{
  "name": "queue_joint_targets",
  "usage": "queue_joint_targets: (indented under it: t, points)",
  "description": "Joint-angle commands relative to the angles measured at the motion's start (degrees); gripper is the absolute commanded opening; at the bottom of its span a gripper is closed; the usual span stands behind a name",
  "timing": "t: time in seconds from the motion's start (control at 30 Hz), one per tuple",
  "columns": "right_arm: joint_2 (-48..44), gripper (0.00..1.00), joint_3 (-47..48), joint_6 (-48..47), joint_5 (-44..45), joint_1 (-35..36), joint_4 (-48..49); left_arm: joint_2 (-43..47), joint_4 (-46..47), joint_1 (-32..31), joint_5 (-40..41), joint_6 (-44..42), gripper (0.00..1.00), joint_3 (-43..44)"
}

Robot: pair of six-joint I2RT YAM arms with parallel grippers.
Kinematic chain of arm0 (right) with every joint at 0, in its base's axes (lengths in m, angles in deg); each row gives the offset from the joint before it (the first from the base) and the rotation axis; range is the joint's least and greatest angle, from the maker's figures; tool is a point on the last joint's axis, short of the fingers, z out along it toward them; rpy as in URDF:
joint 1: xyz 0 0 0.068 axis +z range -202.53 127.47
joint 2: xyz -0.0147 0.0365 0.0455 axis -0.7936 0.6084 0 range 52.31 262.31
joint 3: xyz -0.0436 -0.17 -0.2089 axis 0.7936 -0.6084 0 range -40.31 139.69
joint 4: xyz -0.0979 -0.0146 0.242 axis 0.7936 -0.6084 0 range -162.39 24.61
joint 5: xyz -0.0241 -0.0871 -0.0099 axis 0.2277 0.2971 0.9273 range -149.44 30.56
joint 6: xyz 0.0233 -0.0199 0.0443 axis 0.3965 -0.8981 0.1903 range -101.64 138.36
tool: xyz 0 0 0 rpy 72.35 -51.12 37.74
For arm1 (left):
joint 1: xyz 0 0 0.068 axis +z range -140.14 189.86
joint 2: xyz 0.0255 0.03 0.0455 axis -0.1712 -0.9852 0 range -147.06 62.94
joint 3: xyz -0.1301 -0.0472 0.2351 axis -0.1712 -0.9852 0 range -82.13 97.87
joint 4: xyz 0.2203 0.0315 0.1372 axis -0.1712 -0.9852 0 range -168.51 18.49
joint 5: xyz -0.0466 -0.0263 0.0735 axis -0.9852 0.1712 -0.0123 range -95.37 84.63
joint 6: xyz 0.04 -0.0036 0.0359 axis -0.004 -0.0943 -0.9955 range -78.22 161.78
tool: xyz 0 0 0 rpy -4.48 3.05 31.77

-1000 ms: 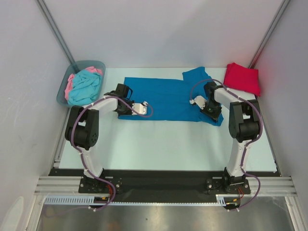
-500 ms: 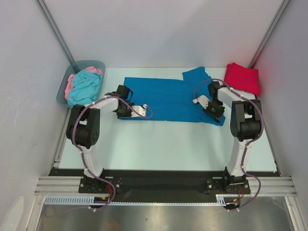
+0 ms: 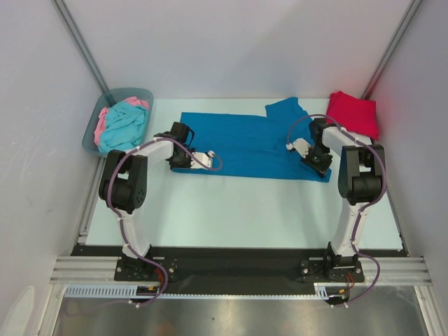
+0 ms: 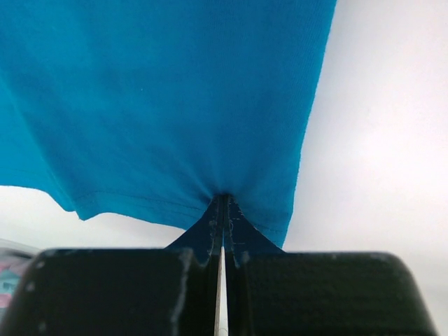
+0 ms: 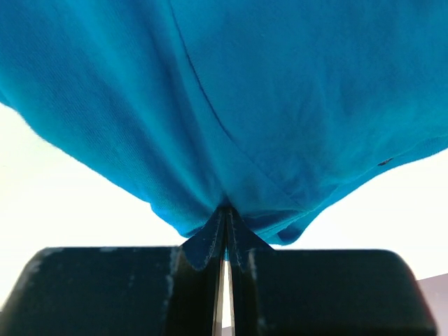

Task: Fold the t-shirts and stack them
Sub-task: Fold the tshirt

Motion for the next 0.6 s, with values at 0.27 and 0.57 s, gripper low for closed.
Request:
queue_joint_targets:
  t: [0.27,0.57]
  points:
    - [2.1,0.06,0.7,-2.8,2.5,-2.0,0.5,-2.8,1.5,2.5,3.2,-1.4,0.0,-1.2]
    - [-0.5,0.33,3.7,-3.4,-0.1,-1.0,-3.4,0.9,0.9,2.5,2.4,-1.1,0.0,-0.8]
